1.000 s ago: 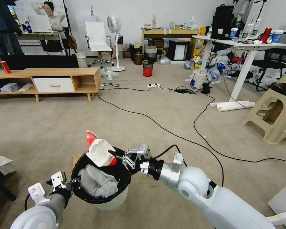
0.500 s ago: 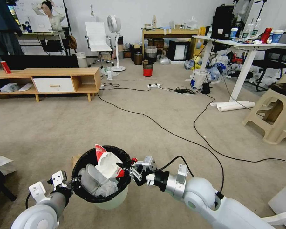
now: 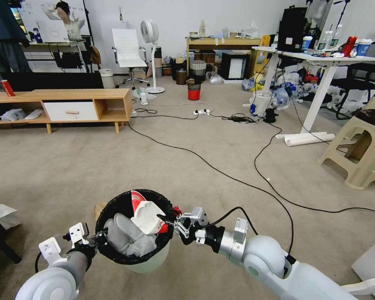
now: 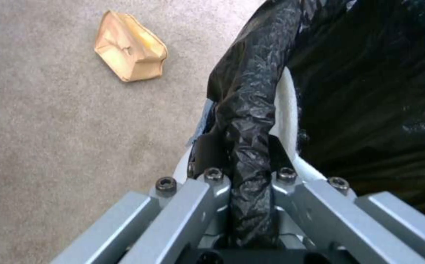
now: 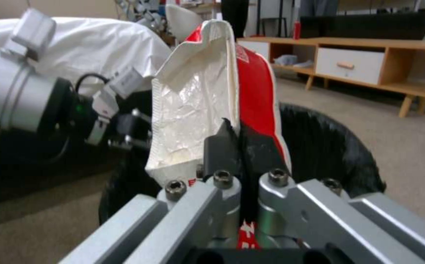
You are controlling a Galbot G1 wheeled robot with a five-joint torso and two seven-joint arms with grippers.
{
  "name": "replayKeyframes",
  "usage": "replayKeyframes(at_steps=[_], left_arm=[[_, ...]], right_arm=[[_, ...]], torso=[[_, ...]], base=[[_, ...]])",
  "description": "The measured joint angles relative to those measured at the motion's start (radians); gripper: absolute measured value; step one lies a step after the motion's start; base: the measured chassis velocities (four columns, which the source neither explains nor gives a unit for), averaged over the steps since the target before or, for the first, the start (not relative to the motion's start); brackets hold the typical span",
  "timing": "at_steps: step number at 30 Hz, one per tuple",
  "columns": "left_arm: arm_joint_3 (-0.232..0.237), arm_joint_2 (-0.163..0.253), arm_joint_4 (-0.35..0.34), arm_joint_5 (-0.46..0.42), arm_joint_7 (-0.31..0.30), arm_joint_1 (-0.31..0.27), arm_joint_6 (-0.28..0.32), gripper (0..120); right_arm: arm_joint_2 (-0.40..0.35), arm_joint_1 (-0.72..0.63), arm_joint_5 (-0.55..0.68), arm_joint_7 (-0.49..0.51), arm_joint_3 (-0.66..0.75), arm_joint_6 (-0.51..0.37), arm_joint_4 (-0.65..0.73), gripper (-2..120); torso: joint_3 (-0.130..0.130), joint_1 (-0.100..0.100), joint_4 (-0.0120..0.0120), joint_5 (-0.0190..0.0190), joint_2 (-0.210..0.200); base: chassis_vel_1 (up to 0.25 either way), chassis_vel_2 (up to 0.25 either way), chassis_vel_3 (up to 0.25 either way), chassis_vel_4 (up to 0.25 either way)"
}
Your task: Pick up the trash bin and place the garbage on the floor into it.
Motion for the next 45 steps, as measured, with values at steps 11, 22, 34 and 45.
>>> replayKeyframes(at_steps=[11,22,34,45], left_arm=[[0.007,-0.002,-0.019,0.000,-0.003,0.008,0.000,3],[0.007,-0.005,-0.025,0.000,-0.003,0.012,0.000,3],[-0.025,0.013,-0.022,-0.008,-0.002,-0.001,0.000,3],[-0.065,0.028,-0.012,-0.004,0.018,-0.011,0.000,3]], right_arm=[[0.003,0.019,-0.001,0.026,-0.003,-0.009,0.007,41],[0.011,0.024,0.001,0.037,0.001,-0.011,0.004,82],[0.026,0.006,0.000,0.148,0.198,-0.094,0.040,100],[0.024,-0.047,0.061,0.464,0.427,-0.400,0.113,100]], torso=[[0.000,0.000,0.0001,-0.0001,0.000],[0.000,0.000,0.0001,0.0000,0.000],[0.000,0.000,0.0002,0.0000,0.000],[0.000,0.000,0.0000,-0.0001,0.000]], base=[[0.000,0.000,0.000,0.000],[0.000,0.000,0.000,0.000],[0.000,0.000,0.000,0.000],[0.000,0.000,0.000,0.000]])
